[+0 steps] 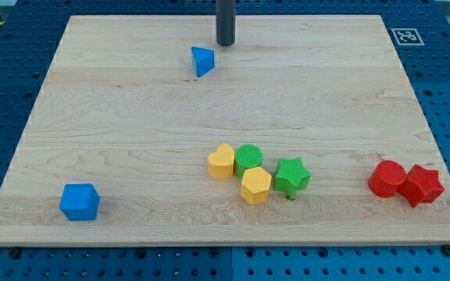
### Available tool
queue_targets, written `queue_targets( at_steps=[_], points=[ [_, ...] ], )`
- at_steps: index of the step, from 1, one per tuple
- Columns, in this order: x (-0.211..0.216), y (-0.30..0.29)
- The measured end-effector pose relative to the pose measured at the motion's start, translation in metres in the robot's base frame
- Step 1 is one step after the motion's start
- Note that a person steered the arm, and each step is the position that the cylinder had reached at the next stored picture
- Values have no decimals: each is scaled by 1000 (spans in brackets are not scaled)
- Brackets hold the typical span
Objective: Move the blue triangle diagonally top left to the yellow heart
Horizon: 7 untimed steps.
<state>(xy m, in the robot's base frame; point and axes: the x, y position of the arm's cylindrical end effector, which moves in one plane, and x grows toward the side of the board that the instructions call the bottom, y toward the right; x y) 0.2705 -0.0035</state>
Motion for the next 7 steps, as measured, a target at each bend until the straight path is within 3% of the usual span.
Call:
queue_targets(
  at_steps=[2, 4, 6, 7],
  points=[
    [43, -10],
    [59, -57],
    [113, -85],
    [109, -104]
  ],
)
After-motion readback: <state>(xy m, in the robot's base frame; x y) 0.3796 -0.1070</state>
